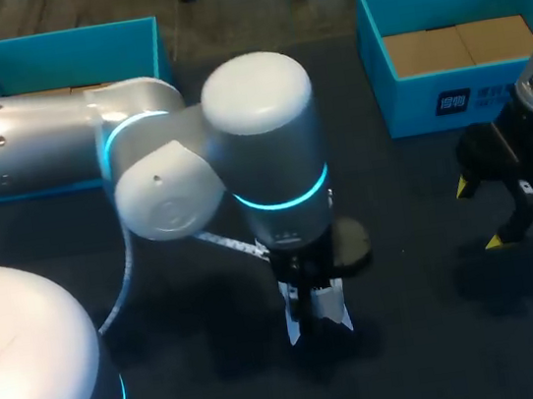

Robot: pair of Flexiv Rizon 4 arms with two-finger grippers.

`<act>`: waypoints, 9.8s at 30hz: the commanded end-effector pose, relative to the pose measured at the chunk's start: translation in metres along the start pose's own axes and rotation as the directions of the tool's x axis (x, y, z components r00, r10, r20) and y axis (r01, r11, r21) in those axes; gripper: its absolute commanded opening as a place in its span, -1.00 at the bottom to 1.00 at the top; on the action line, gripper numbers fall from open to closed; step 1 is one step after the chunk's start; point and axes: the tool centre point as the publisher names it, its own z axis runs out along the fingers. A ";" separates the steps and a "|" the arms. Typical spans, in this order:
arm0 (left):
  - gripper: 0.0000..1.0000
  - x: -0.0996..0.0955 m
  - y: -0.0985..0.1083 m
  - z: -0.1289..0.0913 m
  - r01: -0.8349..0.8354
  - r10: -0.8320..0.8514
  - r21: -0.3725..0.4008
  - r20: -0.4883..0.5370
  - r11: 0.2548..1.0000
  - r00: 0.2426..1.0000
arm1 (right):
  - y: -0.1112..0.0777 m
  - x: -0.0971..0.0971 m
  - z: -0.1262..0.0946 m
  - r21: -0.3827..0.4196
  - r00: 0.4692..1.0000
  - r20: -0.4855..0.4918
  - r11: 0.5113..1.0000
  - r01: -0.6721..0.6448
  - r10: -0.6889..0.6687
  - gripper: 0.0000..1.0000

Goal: Take the shoe out of the shoebox, open the shoe tongue, remove and reinsert the insole, then place the shoe into the shoebox

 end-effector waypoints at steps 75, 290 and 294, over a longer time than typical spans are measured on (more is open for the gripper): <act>-1.00 -0.108 0.047 -0.153 -0.081 0.074 -0.111 -0.064 0.991 0.995 | 0.000 0.000 0.001 0.002 1.000 0.001 1.000 0.000 0.000 1.00; -1.00 -0.532 0.569 -0.100 -0.963 0.887 -0.133 -0.376 0.233 0.267 | 0.000 0.000 0.001 0.002 1.000 0.001 1.000 0.000 0.000 1.00; -1.00 -0.538 0.571 -0.095 -0.967 0.890 -0.130 -0.381 0.217 0.251 | 0.000 0.000 0.001 0.002 1.000 0.001 1.000 0.000 0.000 1.00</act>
